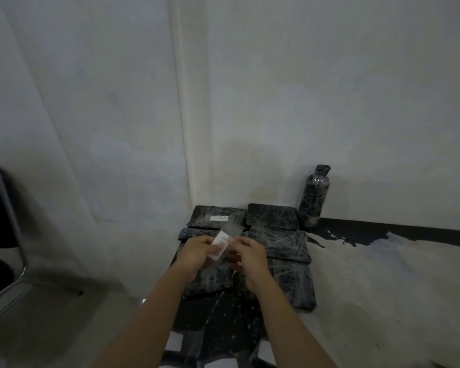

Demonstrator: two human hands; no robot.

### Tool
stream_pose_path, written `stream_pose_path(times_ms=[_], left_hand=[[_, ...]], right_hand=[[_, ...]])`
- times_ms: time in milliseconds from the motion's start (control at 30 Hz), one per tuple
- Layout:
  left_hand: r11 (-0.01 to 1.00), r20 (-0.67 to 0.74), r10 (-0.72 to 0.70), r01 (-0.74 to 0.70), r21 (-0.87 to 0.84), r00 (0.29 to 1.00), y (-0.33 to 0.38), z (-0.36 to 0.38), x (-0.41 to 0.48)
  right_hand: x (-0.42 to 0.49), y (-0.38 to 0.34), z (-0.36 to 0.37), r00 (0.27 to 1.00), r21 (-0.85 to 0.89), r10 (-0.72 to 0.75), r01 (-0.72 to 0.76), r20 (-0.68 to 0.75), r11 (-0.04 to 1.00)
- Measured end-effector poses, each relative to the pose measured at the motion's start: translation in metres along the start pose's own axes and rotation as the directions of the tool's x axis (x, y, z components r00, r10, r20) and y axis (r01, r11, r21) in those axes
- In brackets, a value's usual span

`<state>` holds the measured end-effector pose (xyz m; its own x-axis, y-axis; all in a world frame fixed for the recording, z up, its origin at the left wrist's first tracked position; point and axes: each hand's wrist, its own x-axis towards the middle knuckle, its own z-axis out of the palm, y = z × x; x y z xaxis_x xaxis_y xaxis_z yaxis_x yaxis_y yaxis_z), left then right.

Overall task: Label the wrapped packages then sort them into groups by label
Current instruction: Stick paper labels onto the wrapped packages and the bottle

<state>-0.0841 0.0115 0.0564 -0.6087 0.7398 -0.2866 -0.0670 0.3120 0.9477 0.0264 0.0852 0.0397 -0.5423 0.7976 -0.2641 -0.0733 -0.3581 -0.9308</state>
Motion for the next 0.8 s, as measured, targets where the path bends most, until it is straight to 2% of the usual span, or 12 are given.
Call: stream_pose_path(times_ms=[67,133,233,333,533,700,800], left_hand=[[0.972,-0.009,-0.093,0.089,-0.219,0.996,0.001,0.005,0.000],[0.926,0.021,-0.170,0.167,-0.340,0.985,0.001,0.008,0.001],[0.882,0.052,-0.238,0.238,-0.406,0.970,-0.002,0.011,0.003],[0.850,0.046,-0.259,0.250,-0.463,0.965,-0.003,0.014,0.006],[0.856,-0.022,-0.227,0.188,-0.482,0.974,0.000,0.027,0.021],[0.870,-0.044,-0.228,0.183,-0.458,0.973,0.010,0.046,0.046],[0.893,-0.064,-0.225,0.179,-0.414,0.972,0.017,0.058,0.066]], right_hand=[[-0.004,0.001,0.002,0.996,-0.085,0.043,-0.036,0.077,0.996],[-0.006,0.004,0.003,0.991,-0.168,0.055,-0.035,0.118,0.985],[-0.006,0.006,0.002,0.993,-0.179,0.057,-0.038,0.105,0.983],[-0.001,0.003,-0.005,0.994,-0.148,0.082,-0.071,0.070,0.986],[0.020,-0.007,-0.025,0.994,-0.099,0.099,-0.102,-0.039,0.990],[0.047,-0.021,-0.047,0.987,-0.036,0.028,-0.034,-0.158,0.999],[0.069,-0.033,-0.065,0.965,-0.124,-0.082,0.052,-0.251,0.991]])
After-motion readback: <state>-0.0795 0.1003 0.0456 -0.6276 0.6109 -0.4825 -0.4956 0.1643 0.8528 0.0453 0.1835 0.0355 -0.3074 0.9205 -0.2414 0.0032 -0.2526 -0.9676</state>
